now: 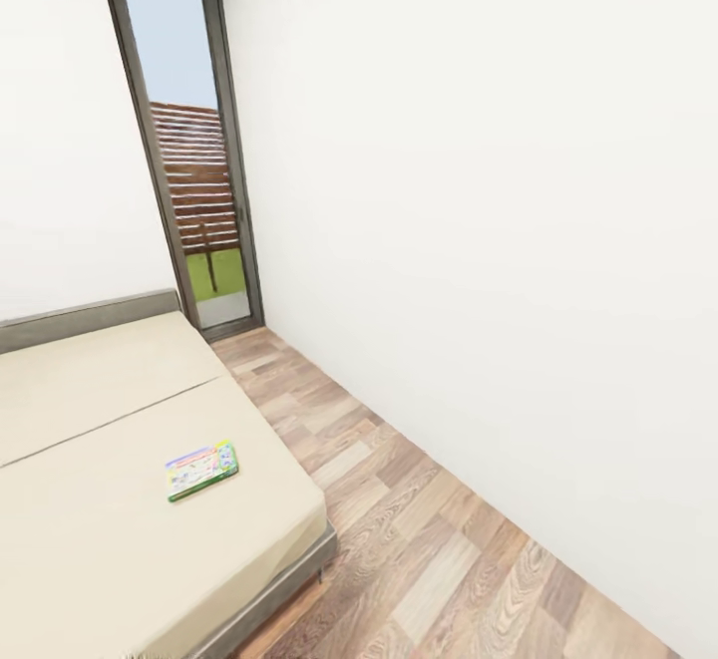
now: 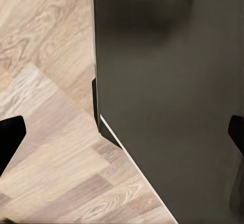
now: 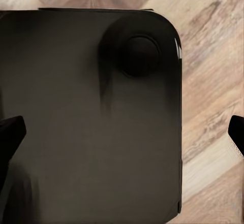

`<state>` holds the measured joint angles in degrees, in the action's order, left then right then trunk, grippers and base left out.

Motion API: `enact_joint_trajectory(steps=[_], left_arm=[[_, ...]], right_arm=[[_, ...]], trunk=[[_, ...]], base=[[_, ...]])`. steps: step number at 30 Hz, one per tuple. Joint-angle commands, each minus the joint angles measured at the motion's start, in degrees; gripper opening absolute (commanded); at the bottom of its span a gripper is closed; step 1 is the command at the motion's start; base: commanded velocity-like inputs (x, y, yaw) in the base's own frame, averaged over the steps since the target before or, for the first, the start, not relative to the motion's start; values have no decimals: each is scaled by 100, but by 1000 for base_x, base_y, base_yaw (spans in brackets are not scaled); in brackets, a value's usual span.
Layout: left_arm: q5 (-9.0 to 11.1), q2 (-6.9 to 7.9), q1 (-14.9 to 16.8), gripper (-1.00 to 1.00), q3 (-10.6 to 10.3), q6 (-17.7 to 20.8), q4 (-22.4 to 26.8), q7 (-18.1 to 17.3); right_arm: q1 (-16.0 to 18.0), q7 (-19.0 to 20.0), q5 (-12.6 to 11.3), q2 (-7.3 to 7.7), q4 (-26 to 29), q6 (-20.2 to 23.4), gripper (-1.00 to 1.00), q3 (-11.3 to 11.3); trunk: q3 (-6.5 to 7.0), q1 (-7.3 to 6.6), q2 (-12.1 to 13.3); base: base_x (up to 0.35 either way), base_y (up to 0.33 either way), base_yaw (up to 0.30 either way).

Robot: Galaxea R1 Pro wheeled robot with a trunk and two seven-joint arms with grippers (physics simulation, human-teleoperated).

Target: Put all the toys in the child's room - the three board games (two on the bed and one on the table), the two jigsaw puzzles on the table, and the tennis ball on the table - inside the toy box on the table in the child's room.

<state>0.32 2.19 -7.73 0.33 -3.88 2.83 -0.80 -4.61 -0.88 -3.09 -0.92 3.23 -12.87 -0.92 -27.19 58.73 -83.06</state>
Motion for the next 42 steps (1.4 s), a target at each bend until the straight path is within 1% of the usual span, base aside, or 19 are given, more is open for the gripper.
enact_joint_trajectory(steps=[1, 16, 27, 34, 42], left_arm=[[3, 1, -1, 100, 4, -8, 7, -8], [11, -1, -1, 100, 5, -8, 7, -8], [29, -83, 0, 100, 19, -16, 8, -8], [14, -128, -1, 100, 7, -75, 92, -8], [-21, -155, -2, 100, -33, -252, 127, -7]], right_arm=[[-5, -9, -23, -9, 11, -7, 100, -16], [-5, -8, -43, 13, 12, 13, 100, -5], [-5, -2, -29, 18, 19, 8, 100, -5], [-5, -1, -20, 14, 20, 9, 100, -5], [-5, 0, -11, 14, 20, 12, 100, -6]], trunk=[[-3, 0, -2], [-3, 0, -2], [-3, 0, -2], [-3, 0, -2], [-3, 0, -2]], base=[[0, 0, 279], [0, 0, 279], [0, 0, 274], [0, -15, 98], [0, -230, 13]])
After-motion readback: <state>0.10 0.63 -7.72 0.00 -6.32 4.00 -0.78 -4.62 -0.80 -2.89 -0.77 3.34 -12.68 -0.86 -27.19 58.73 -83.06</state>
